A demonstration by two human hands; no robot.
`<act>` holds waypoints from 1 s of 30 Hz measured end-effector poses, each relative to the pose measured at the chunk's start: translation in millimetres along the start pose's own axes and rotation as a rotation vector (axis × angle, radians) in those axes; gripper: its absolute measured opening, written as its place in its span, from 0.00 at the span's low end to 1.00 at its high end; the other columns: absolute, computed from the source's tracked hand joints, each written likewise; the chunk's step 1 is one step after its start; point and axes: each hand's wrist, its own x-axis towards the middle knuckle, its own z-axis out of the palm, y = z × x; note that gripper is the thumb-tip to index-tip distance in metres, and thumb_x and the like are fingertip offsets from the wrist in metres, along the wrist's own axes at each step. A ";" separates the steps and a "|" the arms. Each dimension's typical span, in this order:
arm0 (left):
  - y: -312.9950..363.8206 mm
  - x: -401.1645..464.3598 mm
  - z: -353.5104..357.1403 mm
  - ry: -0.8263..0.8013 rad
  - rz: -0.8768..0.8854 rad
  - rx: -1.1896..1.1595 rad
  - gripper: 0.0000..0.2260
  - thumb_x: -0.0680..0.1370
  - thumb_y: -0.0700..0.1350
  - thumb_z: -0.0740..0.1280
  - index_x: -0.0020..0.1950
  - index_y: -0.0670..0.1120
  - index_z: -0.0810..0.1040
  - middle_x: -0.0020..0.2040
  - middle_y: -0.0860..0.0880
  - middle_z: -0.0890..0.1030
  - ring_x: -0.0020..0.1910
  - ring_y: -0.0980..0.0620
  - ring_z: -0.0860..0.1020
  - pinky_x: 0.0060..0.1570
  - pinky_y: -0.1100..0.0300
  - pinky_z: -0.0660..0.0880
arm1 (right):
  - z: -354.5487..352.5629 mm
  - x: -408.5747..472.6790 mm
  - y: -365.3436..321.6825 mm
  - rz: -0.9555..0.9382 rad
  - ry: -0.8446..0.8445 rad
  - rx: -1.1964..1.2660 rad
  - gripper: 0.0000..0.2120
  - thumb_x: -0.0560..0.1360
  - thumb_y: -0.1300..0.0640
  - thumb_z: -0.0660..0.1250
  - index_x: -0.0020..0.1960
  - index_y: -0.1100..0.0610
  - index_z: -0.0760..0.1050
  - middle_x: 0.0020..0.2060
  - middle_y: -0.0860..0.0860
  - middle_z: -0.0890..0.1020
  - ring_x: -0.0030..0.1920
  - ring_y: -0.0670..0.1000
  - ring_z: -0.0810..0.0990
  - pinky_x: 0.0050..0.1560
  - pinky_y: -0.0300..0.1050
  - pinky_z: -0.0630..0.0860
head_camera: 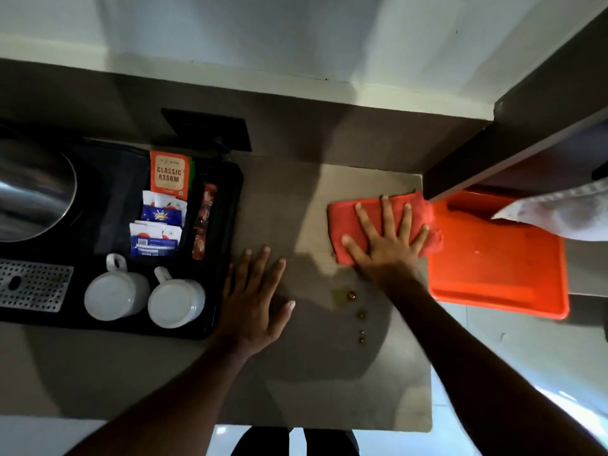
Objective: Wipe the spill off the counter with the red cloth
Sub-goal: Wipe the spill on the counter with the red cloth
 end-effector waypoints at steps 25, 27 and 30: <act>-2.3 -5.0 3.1 0.038 0.029 0.064 0.33 0.78 0.64 0.57 0.82 0.52 0.60 0.84 0.44 0.58 0.82 0.38 0.55 0.78 0.37 0.52 | 30.3 -182.8 -27.8 -0.161 -0.063 -0.018 0.35 0.74 0.24 0.45 0.79 0.32 0.50 0.83 0.50 0.54 0.81 0.66 0.51 0.72 0.80 0.49; -2.5 -5.3 3.4 0.041 0.028 0.058 0.33 0.79 0.64 0.58 0.82 0.52 0.60 0.84 0.44 0.58 0.82 0.37 0.55 0.78 0.37 0.52 | 27.8 -194.4 -3.8 -0.091 -0.093 0.022 0.36 0.73 0.22 0.44 0.78 0.30 0.48 0.83 0.48 0.54 0.81 0.65 0.50 0.72 0.80 0.49; -1.4 -3.1 5.0 0.054 0.030 0.065 0.33 0.78 0.63 0.59 0.81 0.52 0.61 0.83 0.44 0.59 0.82 0.37 0.55 0.78 0.37 0.53 | 16.1 -121.1 -27.9 0.194 -0.073 0.122 0.36 0.73 0.22 0.44 0.78 0.31 0.45 0.83 0.49 0.48 0.81 0.67 0.42 0.71 0.82 0.41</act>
